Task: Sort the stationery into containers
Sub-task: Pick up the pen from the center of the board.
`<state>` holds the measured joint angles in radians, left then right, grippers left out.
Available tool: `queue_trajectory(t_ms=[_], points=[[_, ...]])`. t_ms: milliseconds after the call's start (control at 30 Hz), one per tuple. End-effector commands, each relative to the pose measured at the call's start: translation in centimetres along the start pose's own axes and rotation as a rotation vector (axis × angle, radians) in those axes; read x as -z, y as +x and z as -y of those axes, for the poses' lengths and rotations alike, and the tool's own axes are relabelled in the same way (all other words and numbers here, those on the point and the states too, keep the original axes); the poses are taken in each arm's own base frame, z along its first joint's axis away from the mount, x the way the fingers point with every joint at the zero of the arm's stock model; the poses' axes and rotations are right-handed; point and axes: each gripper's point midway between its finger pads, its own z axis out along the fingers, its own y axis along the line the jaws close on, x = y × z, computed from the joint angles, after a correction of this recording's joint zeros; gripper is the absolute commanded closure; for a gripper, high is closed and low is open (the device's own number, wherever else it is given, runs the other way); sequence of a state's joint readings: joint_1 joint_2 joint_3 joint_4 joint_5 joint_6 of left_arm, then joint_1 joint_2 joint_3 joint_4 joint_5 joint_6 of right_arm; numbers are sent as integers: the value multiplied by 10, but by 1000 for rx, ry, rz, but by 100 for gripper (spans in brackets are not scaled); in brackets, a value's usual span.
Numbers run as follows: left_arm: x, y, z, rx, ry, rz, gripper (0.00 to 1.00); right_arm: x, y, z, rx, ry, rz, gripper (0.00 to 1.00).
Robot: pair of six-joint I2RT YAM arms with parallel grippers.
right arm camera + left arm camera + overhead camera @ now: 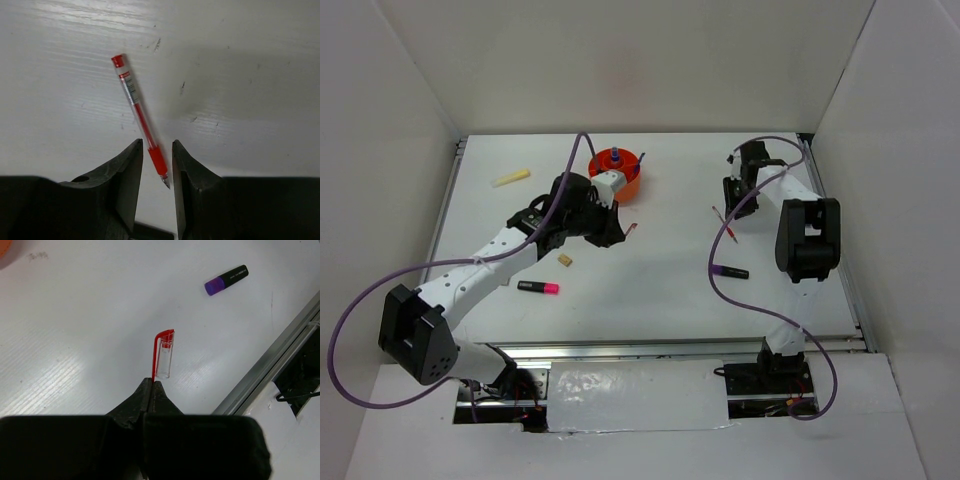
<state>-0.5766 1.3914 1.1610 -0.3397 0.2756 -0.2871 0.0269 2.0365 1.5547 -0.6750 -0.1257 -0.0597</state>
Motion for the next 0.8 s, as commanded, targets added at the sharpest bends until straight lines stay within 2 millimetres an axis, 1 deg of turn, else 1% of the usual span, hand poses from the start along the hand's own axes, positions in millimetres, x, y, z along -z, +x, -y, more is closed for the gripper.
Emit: queue_trajectory(t_ms=[0,167,500,567,700,767], points=[[10,-8,4,-22,29,35,100,12,-19,7,96,63,32,63],[9,-7,3,-20,33,32,100,0,-14,2,133,60,-1,63],[8,-5,0,-13,32,26,100,-12,-8,-12,161,22,-39,63],[8,-5,0,-13,33,26,100,-14,-4,-14,164,11,-57,63],[7,-4,-1,-12,32,20,100,-16,-8,-13,170,18,-59,63],[7,-5,-1,-13,33,21,100,-16,-7,-12,178,26,-78,64]])
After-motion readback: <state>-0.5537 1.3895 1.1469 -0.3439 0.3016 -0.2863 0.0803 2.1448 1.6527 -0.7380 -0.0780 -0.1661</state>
